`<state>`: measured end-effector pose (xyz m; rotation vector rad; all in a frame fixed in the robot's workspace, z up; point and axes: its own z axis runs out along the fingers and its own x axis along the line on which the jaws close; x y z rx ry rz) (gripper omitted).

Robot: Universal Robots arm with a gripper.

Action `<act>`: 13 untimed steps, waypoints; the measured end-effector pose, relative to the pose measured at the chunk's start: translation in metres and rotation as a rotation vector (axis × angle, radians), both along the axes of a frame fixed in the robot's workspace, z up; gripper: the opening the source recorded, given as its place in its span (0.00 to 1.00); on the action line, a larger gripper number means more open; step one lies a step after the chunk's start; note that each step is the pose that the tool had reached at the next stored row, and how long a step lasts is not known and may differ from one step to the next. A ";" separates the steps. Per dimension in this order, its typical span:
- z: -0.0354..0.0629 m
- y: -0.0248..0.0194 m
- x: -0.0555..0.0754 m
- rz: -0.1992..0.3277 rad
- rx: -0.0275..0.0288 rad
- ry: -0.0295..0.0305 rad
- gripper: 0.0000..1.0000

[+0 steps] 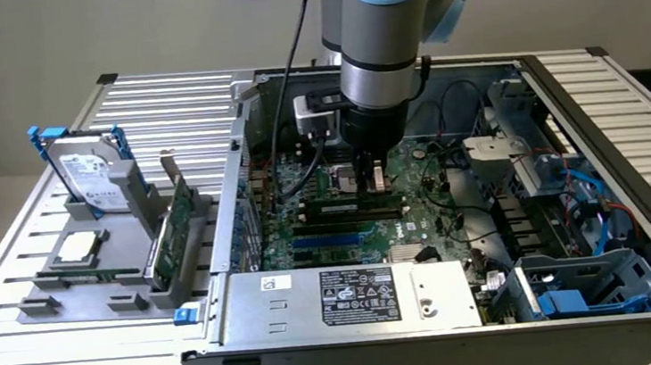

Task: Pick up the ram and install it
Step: 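Insert the ram into the slot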

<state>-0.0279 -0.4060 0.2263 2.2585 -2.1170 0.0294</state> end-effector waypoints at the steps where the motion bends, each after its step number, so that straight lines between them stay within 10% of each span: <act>1: 0.0000 0.0000 0.000 0.000 0.0000 0.0000 0.14; 13: -0.0004 0.0000 0.001 -0.012 -0.0004 0.0001 0.14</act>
